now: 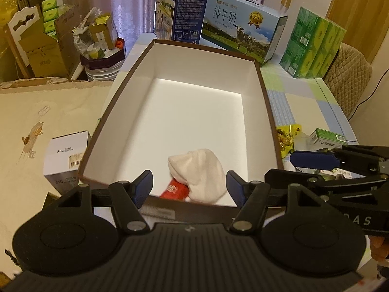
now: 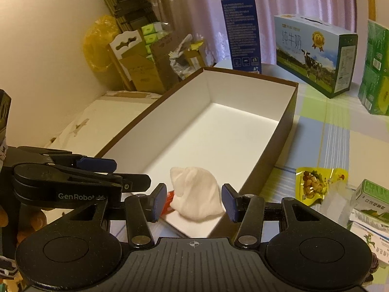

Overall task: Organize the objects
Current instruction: 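Open both tools to drop the cloth and red packet into the box, then withdraw both tools from the box back toward the table items, then grasp the dark scrunchie with the left tool while the right tool grasps the white pill bottle, then carry the scrunchie and pill bottle over the cardboard box with both tools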

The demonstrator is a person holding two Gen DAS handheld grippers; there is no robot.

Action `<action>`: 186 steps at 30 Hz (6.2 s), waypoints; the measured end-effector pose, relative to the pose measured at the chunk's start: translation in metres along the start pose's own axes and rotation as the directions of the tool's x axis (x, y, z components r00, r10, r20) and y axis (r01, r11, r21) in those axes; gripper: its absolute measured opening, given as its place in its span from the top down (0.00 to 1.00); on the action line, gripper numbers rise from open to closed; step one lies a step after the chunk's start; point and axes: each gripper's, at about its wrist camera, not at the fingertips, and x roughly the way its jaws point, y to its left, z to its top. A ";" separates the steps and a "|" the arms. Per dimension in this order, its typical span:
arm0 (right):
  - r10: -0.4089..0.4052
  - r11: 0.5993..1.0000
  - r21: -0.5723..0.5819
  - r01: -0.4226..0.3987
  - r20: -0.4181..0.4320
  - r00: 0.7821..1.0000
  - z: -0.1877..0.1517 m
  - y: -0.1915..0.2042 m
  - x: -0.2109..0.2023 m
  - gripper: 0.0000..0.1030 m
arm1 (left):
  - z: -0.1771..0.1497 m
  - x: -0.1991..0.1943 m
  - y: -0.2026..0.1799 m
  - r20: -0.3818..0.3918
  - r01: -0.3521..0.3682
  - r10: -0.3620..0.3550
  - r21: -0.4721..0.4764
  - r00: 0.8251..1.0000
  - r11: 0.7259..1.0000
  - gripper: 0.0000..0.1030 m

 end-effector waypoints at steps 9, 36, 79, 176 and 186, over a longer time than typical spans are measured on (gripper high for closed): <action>0.045 0.999 -0.023 -0.045 -0.002 0.999 -0.018 -0.020 -0.029 0.54 | -0.021 -0.014 -0.035 0.002 -0.039 0.039 -0.038 0.999 0.999 0.39; 0.038 0.999 0.016 -0.037 -0.071 0.997 -0.070 -0.115 -0.093 0.54 | -0.057 -0.004 -0.147 -0.062 -0.033 0.031 -0.026 0.998 0.999 0.39; -0.264 0.882 0.363 0.300 -0.146 0.953 -0.142 -0.330 -0.177 0.54 | -0.059 0.159 -0.336 -0.126 0.117 -0.092 0.214 0.988 0.970 0.38; 0.217 0.863 -0.425 -0.272 -0.174 0.961 0.051 -0.048 0.042 0.58 | 0.027 0.031 0.001 0.068 -0.111 0.110 0.001 0.992 0.994 0.85; 0.085 0.868 -0.458 -0.194 -0.250 0.965 0.055 -0.038 0.093 0.58 | 0.042 0.068 0.022 -0.002 -0.102 0.102 0.033 0.995 0.994 0.84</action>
